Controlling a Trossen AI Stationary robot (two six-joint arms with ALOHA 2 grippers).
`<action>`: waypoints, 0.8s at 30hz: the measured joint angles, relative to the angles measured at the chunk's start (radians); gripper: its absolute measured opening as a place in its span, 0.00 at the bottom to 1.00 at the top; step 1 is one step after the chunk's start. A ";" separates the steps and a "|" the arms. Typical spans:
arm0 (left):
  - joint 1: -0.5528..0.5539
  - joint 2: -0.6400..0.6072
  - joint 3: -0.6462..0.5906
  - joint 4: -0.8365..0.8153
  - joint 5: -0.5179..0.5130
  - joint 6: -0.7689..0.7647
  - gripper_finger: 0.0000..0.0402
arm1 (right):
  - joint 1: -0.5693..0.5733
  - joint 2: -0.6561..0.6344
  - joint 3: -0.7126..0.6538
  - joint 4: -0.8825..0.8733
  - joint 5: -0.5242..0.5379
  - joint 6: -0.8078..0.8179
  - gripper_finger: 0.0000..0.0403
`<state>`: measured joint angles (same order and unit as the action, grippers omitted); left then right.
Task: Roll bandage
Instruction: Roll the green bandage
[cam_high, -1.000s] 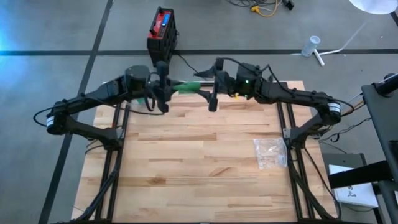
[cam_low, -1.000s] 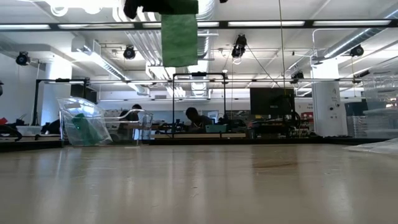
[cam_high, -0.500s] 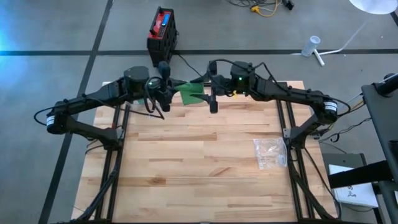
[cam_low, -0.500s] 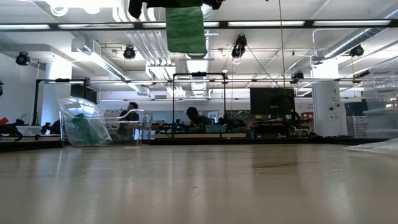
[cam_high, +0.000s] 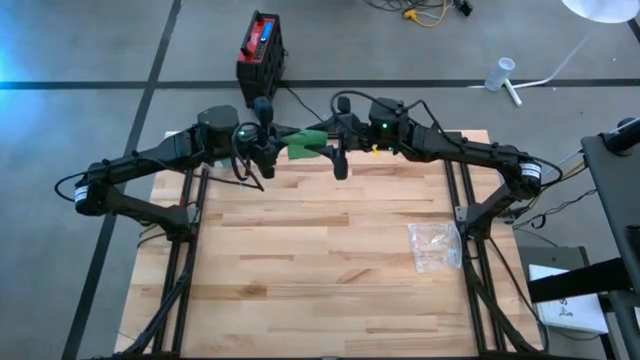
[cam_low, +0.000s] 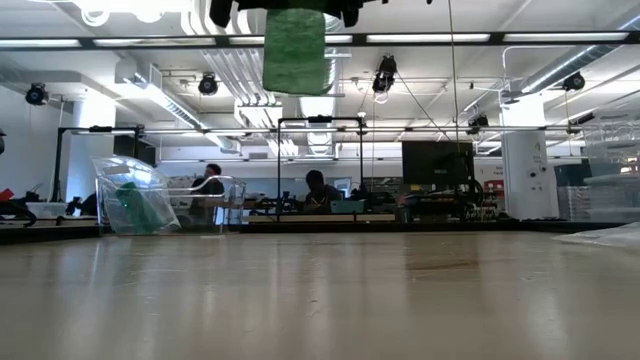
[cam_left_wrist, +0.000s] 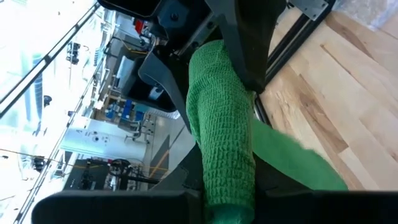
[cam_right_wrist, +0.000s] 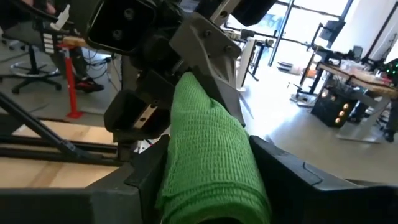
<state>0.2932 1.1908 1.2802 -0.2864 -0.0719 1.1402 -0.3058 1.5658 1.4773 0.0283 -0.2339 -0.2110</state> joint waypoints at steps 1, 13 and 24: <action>0.000 0.000 0.000 0.003 0.000 0.000 0.09 | 0.000 0.000 0.000 0.001 0.000 0.011 0.49; -0.005 0.000 0.000 -0.015 0.002 -0.048 0.14 | -0.003 0.000 0.001 0.005 -0.006 0.096 0.26; -0.004 -0.008 0.014 -0.108 0.004 -0.508 0.55 | 0.000 0.000 0.001 -0.015 0.013 -0.251 0.08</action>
<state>0.2890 1.1831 1.2940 -0.3944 -0.0680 0.6319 -0.3054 1.5658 1.4784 0.0129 -0.2214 -0.4618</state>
